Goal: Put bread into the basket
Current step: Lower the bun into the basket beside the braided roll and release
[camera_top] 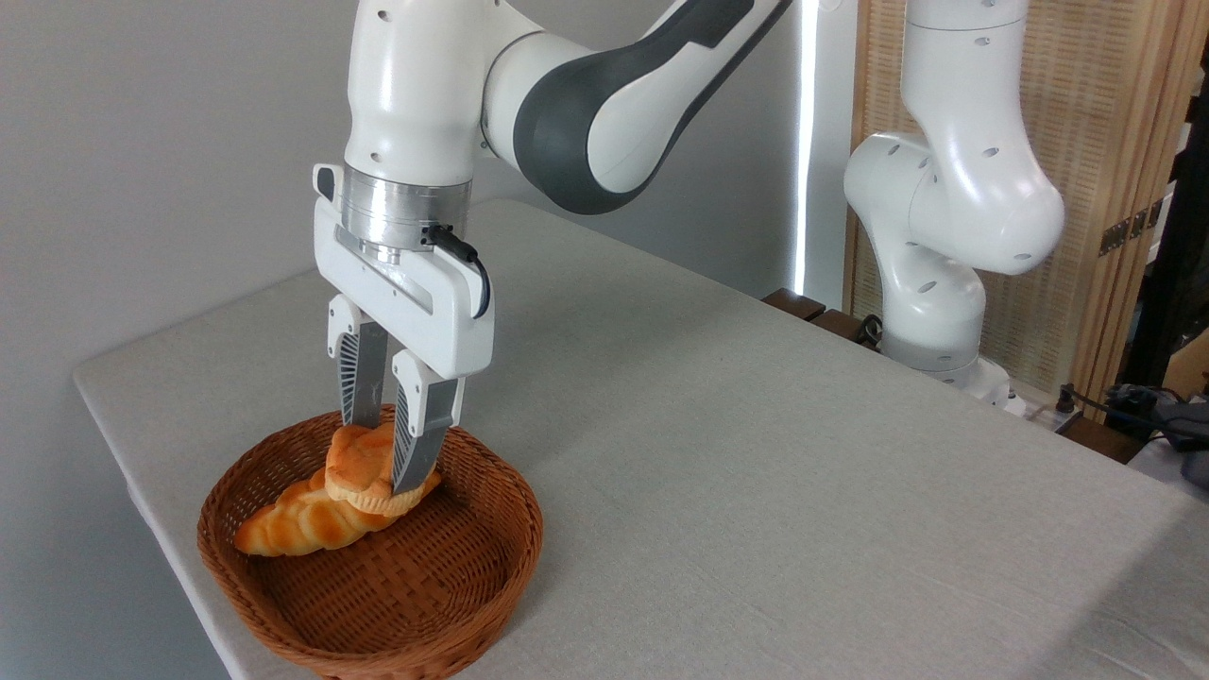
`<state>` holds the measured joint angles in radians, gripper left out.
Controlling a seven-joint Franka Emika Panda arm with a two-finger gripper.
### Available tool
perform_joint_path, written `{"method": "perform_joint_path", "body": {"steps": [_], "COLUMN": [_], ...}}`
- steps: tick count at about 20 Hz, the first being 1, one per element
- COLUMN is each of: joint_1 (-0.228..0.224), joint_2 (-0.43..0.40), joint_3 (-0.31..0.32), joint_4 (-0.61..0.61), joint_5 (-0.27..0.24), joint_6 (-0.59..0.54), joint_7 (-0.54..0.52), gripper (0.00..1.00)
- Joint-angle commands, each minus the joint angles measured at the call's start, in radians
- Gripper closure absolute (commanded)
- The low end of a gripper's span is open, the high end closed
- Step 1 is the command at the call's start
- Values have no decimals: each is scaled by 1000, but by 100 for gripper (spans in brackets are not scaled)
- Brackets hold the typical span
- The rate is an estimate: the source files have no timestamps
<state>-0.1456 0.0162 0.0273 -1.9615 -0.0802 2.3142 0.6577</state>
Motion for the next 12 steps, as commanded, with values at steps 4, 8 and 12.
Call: {"method": "perform_joint_path", "body": {"steps": [4, 8, 12], "joint_1": [-12, -14, -14], "joint_2": [-12, -15, -15], "joint_3": [13, 8, 8], "joint_4": [9, 9, 10], "joint_5": [-9, -7, -9], "joint_6": [5, 4, 4], "joint_7": [0, -30, -44], "gripper": [0, 0, 0]}}
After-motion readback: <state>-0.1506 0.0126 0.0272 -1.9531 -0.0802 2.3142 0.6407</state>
